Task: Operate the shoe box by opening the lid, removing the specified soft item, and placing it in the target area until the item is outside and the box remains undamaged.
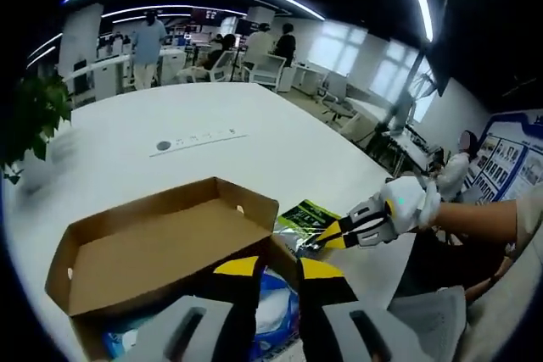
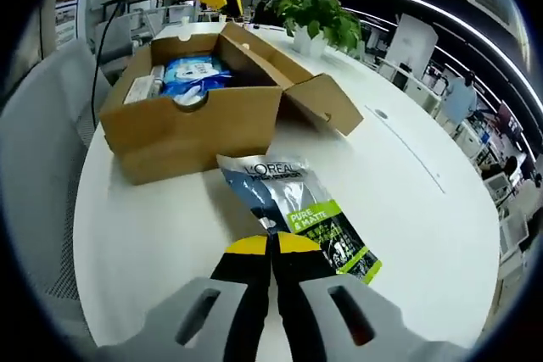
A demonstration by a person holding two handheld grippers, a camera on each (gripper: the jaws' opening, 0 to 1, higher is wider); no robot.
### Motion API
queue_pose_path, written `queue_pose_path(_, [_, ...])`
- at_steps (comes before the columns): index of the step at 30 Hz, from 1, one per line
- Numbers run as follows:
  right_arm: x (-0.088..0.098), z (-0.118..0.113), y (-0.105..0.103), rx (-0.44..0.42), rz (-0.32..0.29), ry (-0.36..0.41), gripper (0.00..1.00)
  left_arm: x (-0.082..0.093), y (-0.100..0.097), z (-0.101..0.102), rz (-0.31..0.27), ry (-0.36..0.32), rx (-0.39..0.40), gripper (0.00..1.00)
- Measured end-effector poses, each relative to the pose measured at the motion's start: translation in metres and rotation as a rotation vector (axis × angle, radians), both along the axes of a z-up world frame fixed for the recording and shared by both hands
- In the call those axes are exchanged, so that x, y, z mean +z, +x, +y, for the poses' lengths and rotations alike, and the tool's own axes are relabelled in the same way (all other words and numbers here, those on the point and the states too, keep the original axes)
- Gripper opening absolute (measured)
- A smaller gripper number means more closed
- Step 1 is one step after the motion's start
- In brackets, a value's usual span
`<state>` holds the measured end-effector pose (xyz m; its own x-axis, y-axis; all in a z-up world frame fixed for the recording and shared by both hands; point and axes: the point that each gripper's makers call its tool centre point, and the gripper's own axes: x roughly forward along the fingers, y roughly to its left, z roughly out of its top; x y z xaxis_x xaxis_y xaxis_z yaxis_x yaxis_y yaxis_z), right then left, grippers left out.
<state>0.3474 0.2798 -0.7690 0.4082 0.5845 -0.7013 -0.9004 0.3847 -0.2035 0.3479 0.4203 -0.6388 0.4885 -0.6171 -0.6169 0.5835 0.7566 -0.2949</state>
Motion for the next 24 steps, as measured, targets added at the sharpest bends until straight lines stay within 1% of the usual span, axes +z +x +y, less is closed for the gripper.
queue_pose_path(8, [-0.006, -0.002, 0.005, 0.013, 0.008, -0.033, 0.00, -0.001, -0.006, 0.030, -0.009, 0.005, 0.053, 0.18])
queue_pose_path(14, [-0.012, -0.005, 0.015, 0.010, 0.003, -0.067, 0.00, -0.002, -0.011, 0.055, -0.009, 0.012, 0.108, 0.18])
queue_pose_path(17, [-0.012, -0.006, 0.018, -0.002, 0.005, -0.075, 0.00, -0.004, -0.014, 0.067, -0.007, 0.014, 0.135, 0.18])
queue_pose_path(20, [-0.014, -0.008, 0.021, -0.009, 0.008, -0.084, 0.00, -0.005, -0.019, 0.078, -0.004, 0.018, 0.161, 0.18])
queue_pose_path(24, [-0.016, -0.008, 0.020, 0.004, 0.009, -0.097, 0.01, -0.006, -0.026, 0.093, -0.002, 0.023, 0.195, 0.18])
